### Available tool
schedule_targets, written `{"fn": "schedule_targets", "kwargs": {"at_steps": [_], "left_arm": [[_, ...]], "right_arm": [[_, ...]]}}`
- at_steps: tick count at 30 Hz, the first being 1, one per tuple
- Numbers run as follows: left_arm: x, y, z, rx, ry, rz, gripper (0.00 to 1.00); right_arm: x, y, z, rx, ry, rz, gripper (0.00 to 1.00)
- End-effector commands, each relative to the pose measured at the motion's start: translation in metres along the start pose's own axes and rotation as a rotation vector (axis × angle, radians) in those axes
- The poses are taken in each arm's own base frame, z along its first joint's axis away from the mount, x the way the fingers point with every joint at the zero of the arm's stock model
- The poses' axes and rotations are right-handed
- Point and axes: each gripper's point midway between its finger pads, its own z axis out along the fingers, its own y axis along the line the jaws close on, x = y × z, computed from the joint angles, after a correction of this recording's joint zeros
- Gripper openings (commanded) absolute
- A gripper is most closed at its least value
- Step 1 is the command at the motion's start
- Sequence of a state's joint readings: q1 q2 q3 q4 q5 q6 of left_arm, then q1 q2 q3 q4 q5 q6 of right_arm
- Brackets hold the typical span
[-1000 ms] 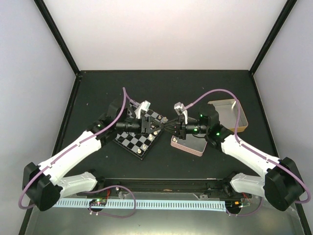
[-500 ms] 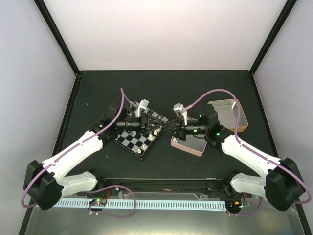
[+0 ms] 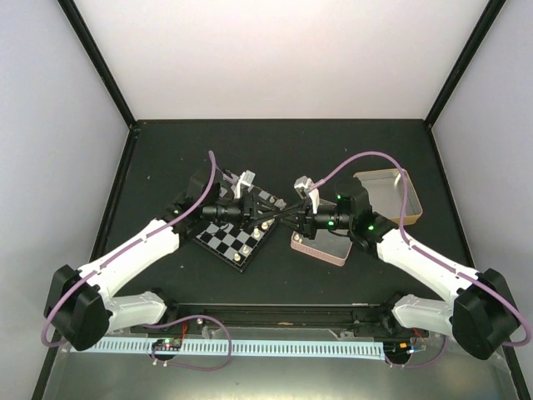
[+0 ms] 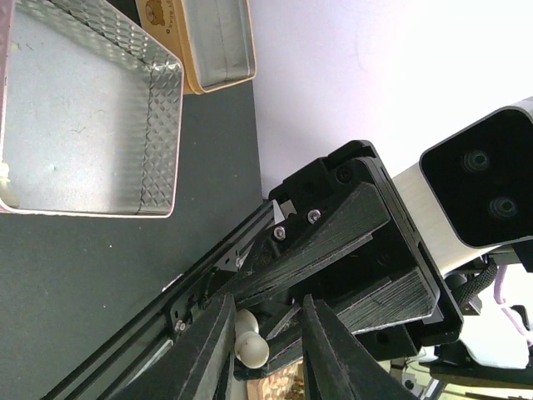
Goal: Set up the chess pieces on the board
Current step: Place the chess piece on the chessboard.
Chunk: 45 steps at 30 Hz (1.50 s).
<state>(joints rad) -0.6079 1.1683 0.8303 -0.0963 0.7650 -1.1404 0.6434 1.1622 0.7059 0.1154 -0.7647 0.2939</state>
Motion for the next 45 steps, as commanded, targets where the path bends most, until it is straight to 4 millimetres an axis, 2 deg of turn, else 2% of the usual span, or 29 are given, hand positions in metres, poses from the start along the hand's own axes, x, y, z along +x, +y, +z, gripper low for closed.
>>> {"fn": "schedule_targets", "kwargs": {"at_steps": [1,4,10,13,16,18,19,22,24,29,33,36,38,44,45], "left_arm": [[0.008,-0.012,0.004,0.028,0.061,0.007,0.24],[0.01,-0.003,0.007,-0.001,0.074,0.003,0.22],[0.009,-0.001,0.008,-0.009,0.076,0.006,0.05],[0.007,0.0,0.008,-0.016,0.067,0.018,0.01],[0.005,0.006,0.007,-0.043,0.046,0.037,0.02],[0.0,0.017,0.004,-0.097,0.007,0.057,0.02],[-0.003,0.025,0.002,-0.135,-0.017,0.069,0.01],[-0.011,0.052,-0.01,-0.279,-0.092,0.131,0.01],[-0.016,0.068,-0.02,-0.372,-0.144,0.177,0.02],[-0.026,0.105,-0.039,-0.566,-0.246,0.299,0.02],[-0.028,0.135,-0.045,-0.728,-0.266,0.396,0.01],[-0.026,0.149,-0.04,-0.785,-0.244,0.463,0.02],[-0.024,0.151,-0.031,-0.787,-0.224,0.509,0.02],[-0.023,0.169,-0.016,-0.823,-0.182,0.538,0.02],[-0.022,0.177,-0.011,-0.829,-0.169,0.541,0.03]], "right_arm": [[-0.025,0.008,0.0,0.007,-0.057,-0.079,0.06],[-0.027,0.007,0.001,0.011,-0.056,-0.083,0.06],[-0.026,0.005,0.002,0.026,-0.052,-0.08,0.06],[-0.024,0.001,0.002,0.044,-0.045,-0.068,0.12],[-0.02,-0.004,0.002,0.071,-0.021,-0.042,0.25],[-0.014,-0.011,0.001,0.11,-0.002,-0.005,0.45],[-0.012,-0.014,0.0,0.128,-0.004,0.005,0.5],[-0.01,-0.024,-0.008,0.202,-0.043,0.036,0.63],[-0.01,-0.029,-0.016,0.249,-0.077,0.053,0.67],[-0.009,-0.056,-0.037,0.444,-0.162,0.11,0.68],[-0.004,-0.074,-0.046,0.551,-0.179,0.156,0.69],[0.0,-0.083,-0.048,0.595,-0.176,0.182,0.69],[0.003,-0.087,-0.048,0.61,-0.17,0.197,0.69],[0.009,-0.094,-0.046,0.634,-0.15,0.219,0.69],[0.01,-0.095,-0.046,0.64,-0.149,0.221,0.69]]}}
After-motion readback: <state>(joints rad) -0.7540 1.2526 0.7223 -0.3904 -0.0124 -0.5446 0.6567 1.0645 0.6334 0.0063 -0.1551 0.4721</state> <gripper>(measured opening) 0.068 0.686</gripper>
